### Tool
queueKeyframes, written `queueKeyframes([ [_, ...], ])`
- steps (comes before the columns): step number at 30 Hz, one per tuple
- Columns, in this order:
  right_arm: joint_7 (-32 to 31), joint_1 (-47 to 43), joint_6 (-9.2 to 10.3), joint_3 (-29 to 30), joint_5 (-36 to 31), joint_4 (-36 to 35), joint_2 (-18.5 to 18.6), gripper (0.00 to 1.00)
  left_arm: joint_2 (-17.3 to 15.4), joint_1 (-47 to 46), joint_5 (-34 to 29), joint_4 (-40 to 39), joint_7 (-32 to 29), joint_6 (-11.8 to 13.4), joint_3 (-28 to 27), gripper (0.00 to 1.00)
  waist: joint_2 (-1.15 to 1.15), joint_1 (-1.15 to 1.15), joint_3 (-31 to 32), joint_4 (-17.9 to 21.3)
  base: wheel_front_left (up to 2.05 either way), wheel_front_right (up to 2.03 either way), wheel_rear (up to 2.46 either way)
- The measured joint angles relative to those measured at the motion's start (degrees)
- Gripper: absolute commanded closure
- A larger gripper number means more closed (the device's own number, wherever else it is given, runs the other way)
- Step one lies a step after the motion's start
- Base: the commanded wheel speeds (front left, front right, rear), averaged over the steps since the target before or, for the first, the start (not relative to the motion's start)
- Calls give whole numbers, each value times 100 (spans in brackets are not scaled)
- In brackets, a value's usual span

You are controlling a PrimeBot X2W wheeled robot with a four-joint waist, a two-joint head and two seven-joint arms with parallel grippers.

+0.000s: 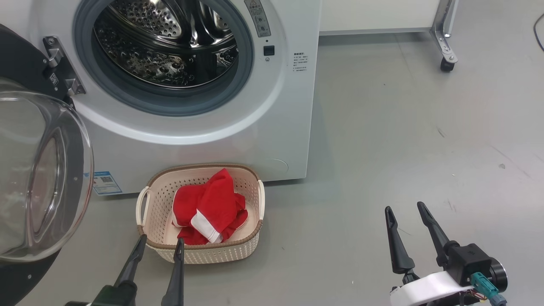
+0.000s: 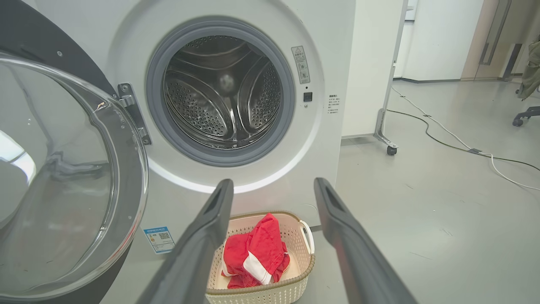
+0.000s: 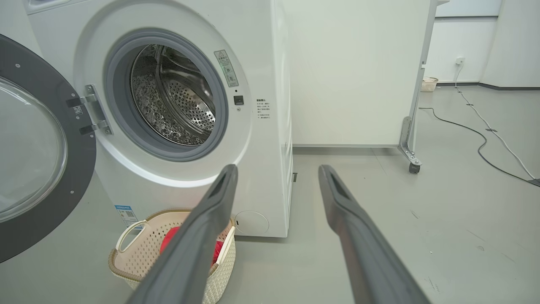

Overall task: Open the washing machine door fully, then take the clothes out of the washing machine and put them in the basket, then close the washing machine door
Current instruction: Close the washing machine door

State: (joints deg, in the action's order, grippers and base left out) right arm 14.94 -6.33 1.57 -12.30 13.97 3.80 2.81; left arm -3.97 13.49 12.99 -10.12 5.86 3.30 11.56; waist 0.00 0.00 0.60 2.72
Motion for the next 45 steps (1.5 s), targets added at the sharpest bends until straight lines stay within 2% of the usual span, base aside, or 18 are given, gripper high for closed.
queueKeyframes([
  [11, 0, -9, 7, 100, -9, -37, -4, 0, 0, -1, -5, -58, -33, 0, 121, 0, 0, 0, -28, -154, 0, 0, 0],
  [20, 0, -12, 7, 175, -37, -123, 0, 0, 0, -15, -5, -97, -32, 0, 137, 0, 0, 0, -80, -472, 0, 0, 0],
  [37, 0, 3, -149, 87, -96, -96, 80, 0, 8, -25, -4, -114, 86, 120, 13, 0, 0, 0, -161, -1523, 0, 0, 0],
  [45, 0, 1, -149, 114, -96, -64, 79, 0, 11, -25, 9, -70, 129, 120, 98, 0, 0, 0, -141, -2073, 0, 0, 0],
])
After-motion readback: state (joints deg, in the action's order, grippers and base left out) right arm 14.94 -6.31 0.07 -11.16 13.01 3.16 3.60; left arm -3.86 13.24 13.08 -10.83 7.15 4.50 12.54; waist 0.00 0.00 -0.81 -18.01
